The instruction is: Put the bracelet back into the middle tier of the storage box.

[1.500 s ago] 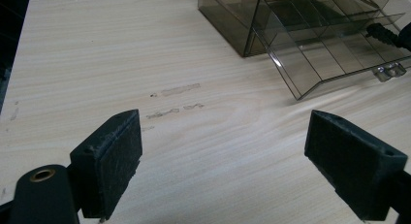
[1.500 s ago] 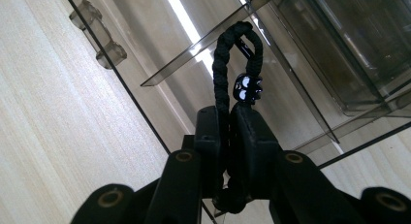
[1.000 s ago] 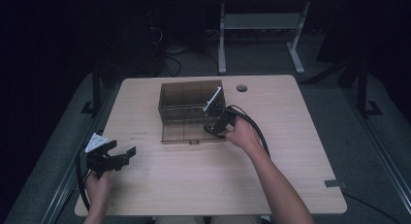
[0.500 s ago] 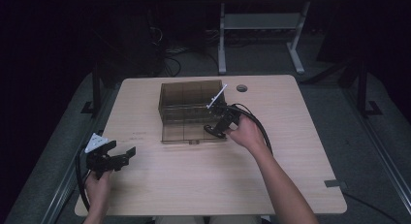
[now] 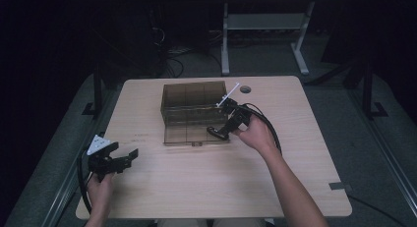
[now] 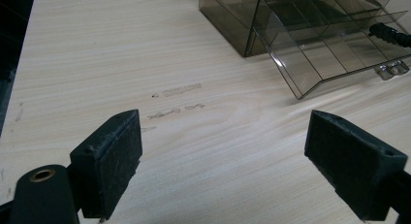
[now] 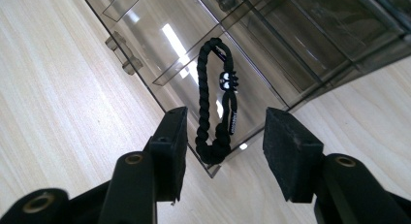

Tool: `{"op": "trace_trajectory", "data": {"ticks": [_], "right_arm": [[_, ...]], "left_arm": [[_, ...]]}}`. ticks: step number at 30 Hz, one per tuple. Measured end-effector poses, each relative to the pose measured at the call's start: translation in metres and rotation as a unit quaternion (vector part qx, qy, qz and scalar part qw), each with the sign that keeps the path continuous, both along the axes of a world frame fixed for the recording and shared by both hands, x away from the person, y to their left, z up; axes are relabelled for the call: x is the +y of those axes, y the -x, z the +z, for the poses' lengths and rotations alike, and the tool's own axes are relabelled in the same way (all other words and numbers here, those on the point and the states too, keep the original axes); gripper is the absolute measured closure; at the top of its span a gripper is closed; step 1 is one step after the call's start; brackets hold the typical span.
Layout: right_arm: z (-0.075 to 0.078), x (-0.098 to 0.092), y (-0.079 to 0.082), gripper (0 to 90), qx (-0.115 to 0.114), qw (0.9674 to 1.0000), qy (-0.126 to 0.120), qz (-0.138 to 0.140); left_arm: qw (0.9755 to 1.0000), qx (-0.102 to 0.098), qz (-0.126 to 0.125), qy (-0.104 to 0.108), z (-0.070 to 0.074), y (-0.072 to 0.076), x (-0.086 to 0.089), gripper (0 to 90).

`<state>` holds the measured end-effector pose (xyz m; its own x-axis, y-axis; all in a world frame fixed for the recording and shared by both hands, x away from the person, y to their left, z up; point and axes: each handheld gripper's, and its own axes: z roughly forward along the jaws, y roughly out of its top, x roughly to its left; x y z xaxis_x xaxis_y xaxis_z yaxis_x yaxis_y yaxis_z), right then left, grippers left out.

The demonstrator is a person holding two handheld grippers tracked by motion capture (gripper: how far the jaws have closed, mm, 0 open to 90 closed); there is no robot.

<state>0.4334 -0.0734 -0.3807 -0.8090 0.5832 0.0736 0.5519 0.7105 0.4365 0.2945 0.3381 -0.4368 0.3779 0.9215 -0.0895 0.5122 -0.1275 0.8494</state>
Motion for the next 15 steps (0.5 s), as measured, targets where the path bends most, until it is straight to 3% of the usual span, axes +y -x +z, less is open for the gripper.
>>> {"op": "trace_trajectory", "data": {"ticks": [15], "right_arm": [[0.0083, -0.0102, 0.0066, 44.4, -0.007, 1.0, -0.005, -0.005]], "left_arm": [[1.0, -0.003, 0.002, 0.0, 0.0005, 0.0007, -0.0005, 12.9]]}}
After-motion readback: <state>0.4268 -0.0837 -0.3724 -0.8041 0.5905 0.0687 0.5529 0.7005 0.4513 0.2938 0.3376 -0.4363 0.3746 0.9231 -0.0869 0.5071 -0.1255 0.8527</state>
